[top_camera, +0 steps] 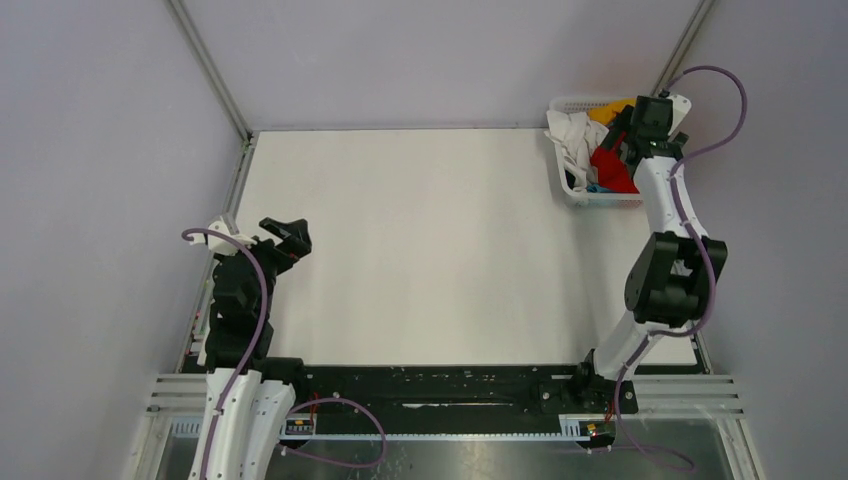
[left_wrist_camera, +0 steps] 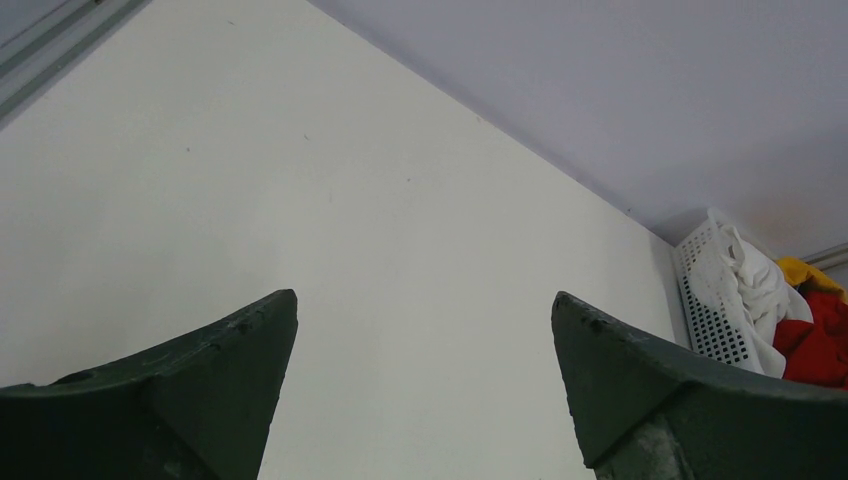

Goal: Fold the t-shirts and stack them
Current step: Grab crumpled tshirt from bin with the right arm, then move the tshirt to the center of the board

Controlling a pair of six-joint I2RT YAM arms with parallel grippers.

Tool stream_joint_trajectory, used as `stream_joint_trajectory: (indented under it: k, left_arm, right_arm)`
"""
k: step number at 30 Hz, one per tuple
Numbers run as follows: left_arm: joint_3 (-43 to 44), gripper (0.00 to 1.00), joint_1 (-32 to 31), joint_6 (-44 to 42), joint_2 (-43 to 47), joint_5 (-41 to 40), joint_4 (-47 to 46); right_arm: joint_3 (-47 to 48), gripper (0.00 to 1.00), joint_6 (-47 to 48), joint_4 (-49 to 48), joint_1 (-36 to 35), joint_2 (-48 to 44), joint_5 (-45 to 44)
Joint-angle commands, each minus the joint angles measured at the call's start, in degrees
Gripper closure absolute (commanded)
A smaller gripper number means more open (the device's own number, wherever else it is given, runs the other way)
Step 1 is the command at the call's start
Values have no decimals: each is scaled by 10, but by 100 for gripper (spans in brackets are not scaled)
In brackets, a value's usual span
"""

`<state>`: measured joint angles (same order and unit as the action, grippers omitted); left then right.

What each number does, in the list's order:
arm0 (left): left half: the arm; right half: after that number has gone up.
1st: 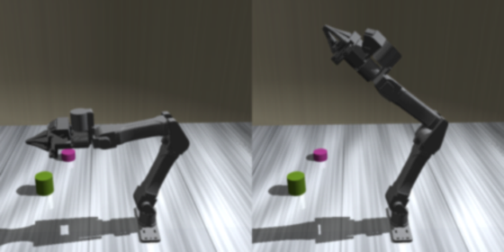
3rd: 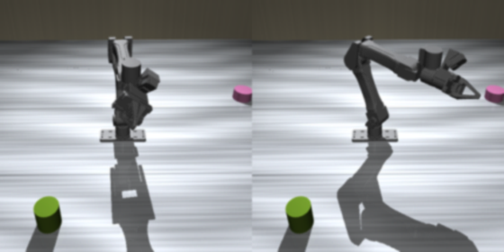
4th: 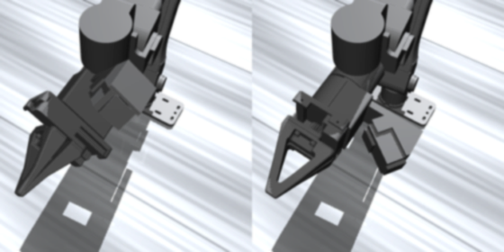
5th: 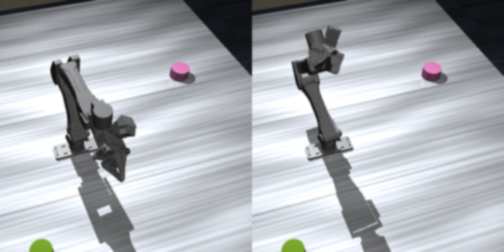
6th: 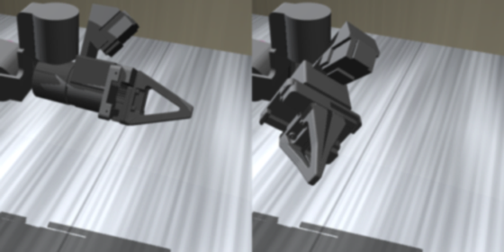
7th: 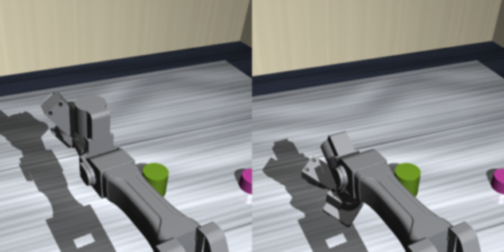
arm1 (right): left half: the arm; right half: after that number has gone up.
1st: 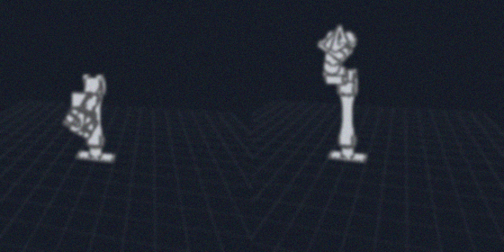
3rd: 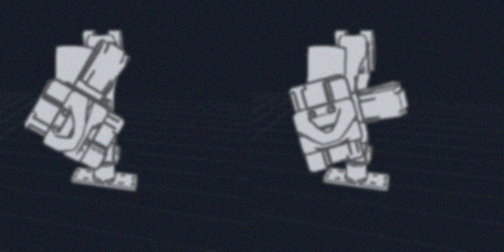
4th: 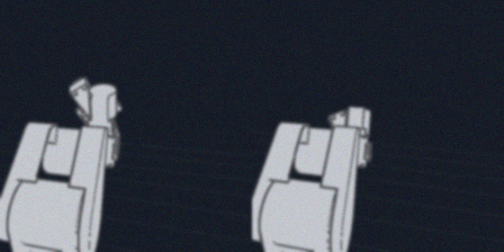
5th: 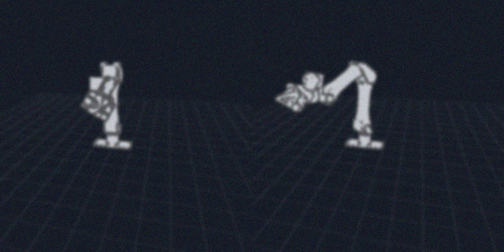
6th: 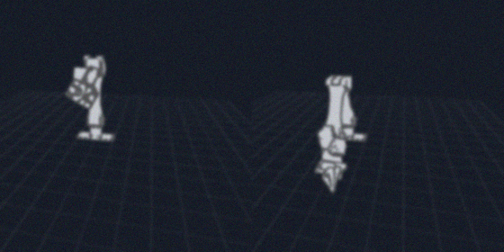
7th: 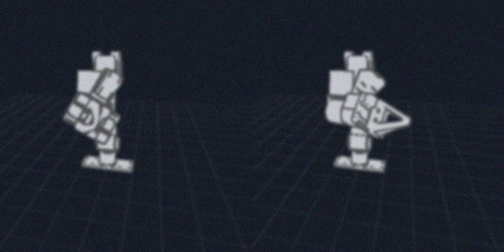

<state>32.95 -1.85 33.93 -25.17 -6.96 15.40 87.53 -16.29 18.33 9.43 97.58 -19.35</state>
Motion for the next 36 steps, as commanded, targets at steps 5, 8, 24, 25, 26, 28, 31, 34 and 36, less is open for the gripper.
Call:
stream_joint_trajectory:
  k: [5, 8, 24, 25, 26, 28, 31, 34, 36]
  left_arm:
    - [-1, 1, 2, -15, 10, 1, -23]
    - [2, 1, 2, -21, 4, 10, -19]
    - [-2, 1, 1, -19, 4, 57, -27]
    - [-1, 1, 1, -19, 4, 60, -27]
    - [-2, 1, 1, -18, 4, 64, -29]
    - [-3, 1, 1, -16, 4, 67, -31]
    - [-3, 1, 2, -15, 1, 83, -31]
    - [-2, 1, 2, -11, -4, 84, -29]
    - [-2, 1, 1, -8, -7, 87, -28]
  right_arm:
    - [141, 8, 32, 24, 5, 168, 19]
    - [191, 21, 37, 59, 6, 207, 31]
    - [146, 100, -1, 39, 2, -89, 177]
    - [153, 100, -1, 43, -7, -105, 207]
    - [162, 100, 5, 51, -24, -131, 230]
    - [198, 100, 30, 86, -77, -158, 249]
    - [249, 100, 59, 134, -172, -178, 299]
    - [263, 100, 47, 129, -240, -192, 367]
    - [272, 100, 43, 126, -283, -190, 412]
